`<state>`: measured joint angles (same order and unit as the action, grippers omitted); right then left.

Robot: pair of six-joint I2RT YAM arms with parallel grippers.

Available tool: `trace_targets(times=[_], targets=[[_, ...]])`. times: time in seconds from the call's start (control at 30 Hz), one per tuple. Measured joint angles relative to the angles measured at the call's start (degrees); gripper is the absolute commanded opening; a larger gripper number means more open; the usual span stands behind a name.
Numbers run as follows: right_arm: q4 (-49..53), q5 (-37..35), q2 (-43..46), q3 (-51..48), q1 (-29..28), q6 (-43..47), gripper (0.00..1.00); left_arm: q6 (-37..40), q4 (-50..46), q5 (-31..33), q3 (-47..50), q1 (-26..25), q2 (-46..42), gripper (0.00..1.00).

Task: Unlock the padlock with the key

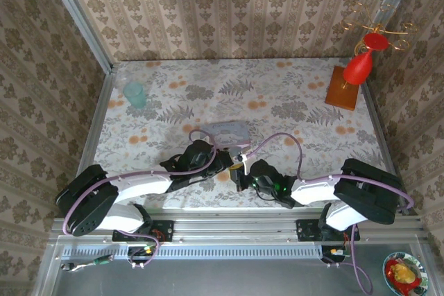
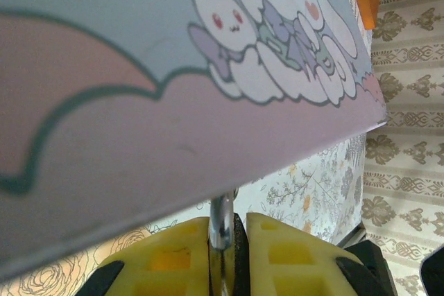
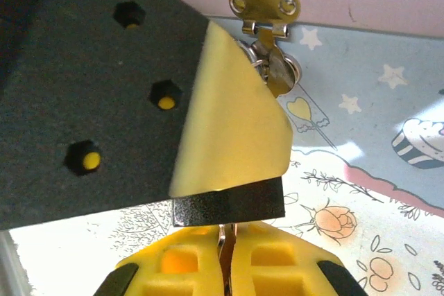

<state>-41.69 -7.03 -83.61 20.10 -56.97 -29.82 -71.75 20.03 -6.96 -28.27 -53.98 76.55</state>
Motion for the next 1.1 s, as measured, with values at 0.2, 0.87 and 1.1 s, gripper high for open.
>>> trace_targets(times=[0.2,0.87,1.1], targets=[[-1.7,3.5,0.0,-1.0,1.8,-3.8,0.0,0.0,1.3,0.2,0.0,-0.1,0.9,0.01],[2.3,4.6,-2.0,-1.0,2.8,-10.1,0.0,2.1,3.1,2.6,0.9,1.6,4.1,0.41],[3.1,4.8,-3.5,-1.0,4.4,-14.2,0.17,3.9,0.5,3.7,1.3,1.9,2.7,0.51]])
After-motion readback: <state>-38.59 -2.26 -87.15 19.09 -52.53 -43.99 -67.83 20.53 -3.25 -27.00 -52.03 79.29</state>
